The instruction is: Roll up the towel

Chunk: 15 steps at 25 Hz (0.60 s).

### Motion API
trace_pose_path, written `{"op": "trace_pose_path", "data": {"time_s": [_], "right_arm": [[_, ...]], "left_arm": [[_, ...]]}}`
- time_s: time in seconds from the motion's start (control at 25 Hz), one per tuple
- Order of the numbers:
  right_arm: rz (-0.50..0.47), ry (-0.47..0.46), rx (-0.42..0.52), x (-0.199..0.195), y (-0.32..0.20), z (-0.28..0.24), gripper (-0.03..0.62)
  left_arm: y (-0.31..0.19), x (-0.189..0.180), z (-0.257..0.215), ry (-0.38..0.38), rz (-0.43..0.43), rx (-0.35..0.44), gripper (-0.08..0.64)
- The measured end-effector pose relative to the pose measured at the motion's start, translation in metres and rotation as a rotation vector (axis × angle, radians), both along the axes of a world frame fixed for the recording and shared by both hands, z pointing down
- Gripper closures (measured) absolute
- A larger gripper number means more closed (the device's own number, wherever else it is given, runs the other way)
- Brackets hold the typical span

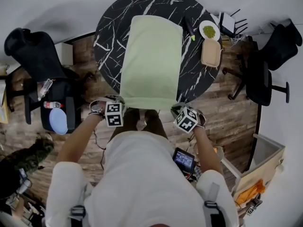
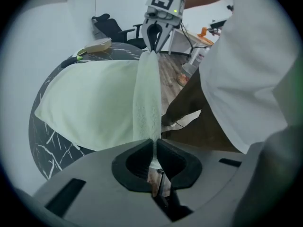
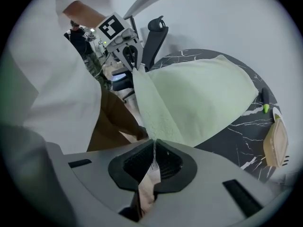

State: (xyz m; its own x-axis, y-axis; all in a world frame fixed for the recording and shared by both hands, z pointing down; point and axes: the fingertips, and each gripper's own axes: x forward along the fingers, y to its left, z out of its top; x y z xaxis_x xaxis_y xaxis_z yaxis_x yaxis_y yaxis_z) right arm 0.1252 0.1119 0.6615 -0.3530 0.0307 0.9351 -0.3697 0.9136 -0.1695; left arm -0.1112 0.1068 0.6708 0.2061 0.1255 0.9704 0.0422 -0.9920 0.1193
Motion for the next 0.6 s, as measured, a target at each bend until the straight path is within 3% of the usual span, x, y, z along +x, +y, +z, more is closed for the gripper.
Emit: {"op": "trace_pose_path", "data": {"time_s": [0.28,0.48,0.6], "right_arm": [[0.065,-0.028,-0.039,0.000,-0.010,0.004,0.584],[0.174,-0.052,-0.105,0.000,-0.041,0.008,0.584],[0.211,-0.019,-0.073,0.001,-0.060,0.019,0.584]], "left_arm": [[-0.012,0.001,0.010,-0.015,-0.022,-0.006,0.535],[-0.038,0.000,0.021,-0.075,-0.073,-0.100,0.532],[-0.063,0.005,0.027,-0.071,-0.147,-0.057,0.511]]}}
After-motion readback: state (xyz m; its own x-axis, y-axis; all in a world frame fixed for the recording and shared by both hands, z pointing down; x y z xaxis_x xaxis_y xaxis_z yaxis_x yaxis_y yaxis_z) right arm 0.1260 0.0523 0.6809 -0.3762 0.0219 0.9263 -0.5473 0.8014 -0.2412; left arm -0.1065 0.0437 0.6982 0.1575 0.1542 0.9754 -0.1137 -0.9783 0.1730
